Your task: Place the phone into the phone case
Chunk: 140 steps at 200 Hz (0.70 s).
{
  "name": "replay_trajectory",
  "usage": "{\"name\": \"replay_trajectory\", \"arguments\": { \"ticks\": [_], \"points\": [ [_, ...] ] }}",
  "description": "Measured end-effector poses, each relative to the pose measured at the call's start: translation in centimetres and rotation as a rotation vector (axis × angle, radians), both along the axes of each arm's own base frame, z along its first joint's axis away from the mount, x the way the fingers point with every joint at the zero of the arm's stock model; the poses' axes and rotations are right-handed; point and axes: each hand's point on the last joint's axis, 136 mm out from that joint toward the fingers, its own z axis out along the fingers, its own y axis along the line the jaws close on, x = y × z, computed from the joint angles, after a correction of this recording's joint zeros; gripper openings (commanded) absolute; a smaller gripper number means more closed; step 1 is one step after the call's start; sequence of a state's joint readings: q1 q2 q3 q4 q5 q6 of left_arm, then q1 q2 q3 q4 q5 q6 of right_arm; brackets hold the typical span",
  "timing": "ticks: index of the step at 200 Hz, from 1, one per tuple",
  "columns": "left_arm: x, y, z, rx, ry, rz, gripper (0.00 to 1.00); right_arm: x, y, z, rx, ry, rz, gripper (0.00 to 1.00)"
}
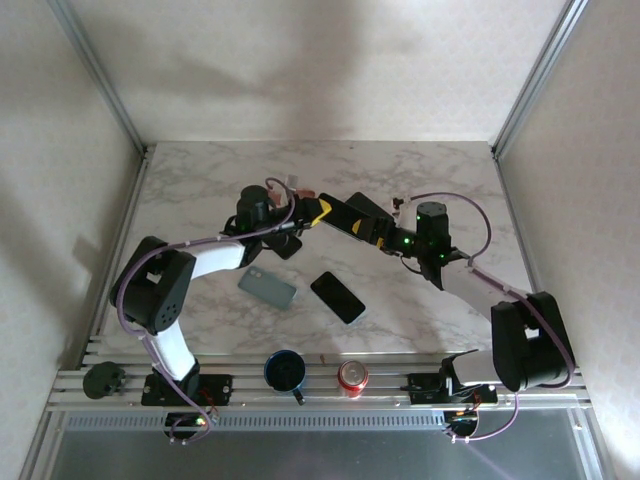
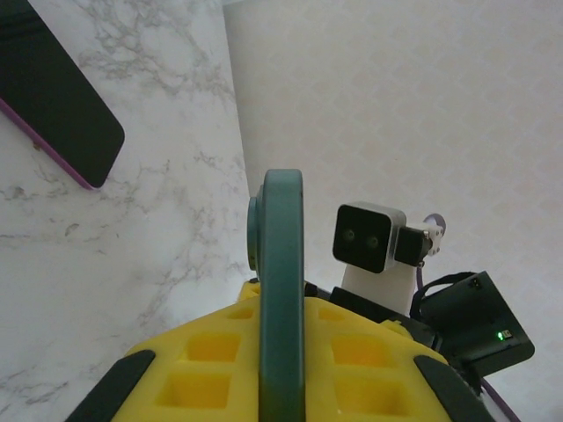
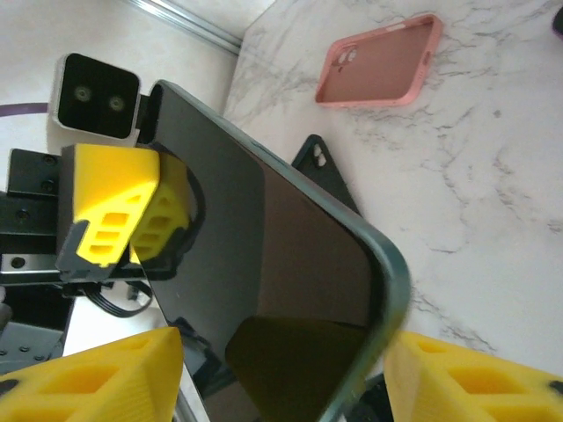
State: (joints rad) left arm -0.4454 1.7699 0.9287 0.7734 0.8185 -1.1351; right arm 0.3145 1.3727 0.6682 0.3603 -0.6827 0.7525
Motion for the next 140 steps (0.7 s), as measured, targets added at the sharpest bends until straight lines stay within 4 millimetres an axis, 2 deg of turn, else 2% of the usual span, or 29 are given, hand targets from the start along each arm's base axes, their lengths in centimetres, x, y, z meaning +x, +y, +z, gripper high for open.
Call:
{"name": "replay_trajectory", "arguments": {
  "ticks": [33, 49, 76, 88, 112, 140],
  "points": [
    [-0.3, -0.4, 0.4, -0.016, 0.004, -0.013, 0.0, 0.1, 0.3, 0.5, 0.023, -0.01, 0.012, 0.51],
    [-0.3, -0.4, 0.5, -0.02, 0.004, -0.013, 0.0, 0.2, 0.4, 0.7, 0.03, -0.015, 0.014, 0.42],
    [-0.1, -0.2, 0.5, -0.022, 0.001, -0.006, 0.0, 0.3, 0.4, 1.0, 0.057, -0.007, 0.021, 0.2],
    [-0.1, -0.1, 0.7, -0.026, -0.008, -0.005, 0.0, 0.3, 0.3, 1.4, 0.078, 0.002, 0.02, 0.15],
    [0.1, 0.0, 1.1, -0.032, -0.026, -0.002, 0.15, 0.4, 0.4, 2.1, 0.108, 0.009, 0.022, 0.08],
    [0.1, 0.0, 0.7, -0.02, -0.022, 0.001, 0.25, 0.3, 0.4, 2.3, 0.107, 0.0, 0.025, 0.03]
  ]
}}
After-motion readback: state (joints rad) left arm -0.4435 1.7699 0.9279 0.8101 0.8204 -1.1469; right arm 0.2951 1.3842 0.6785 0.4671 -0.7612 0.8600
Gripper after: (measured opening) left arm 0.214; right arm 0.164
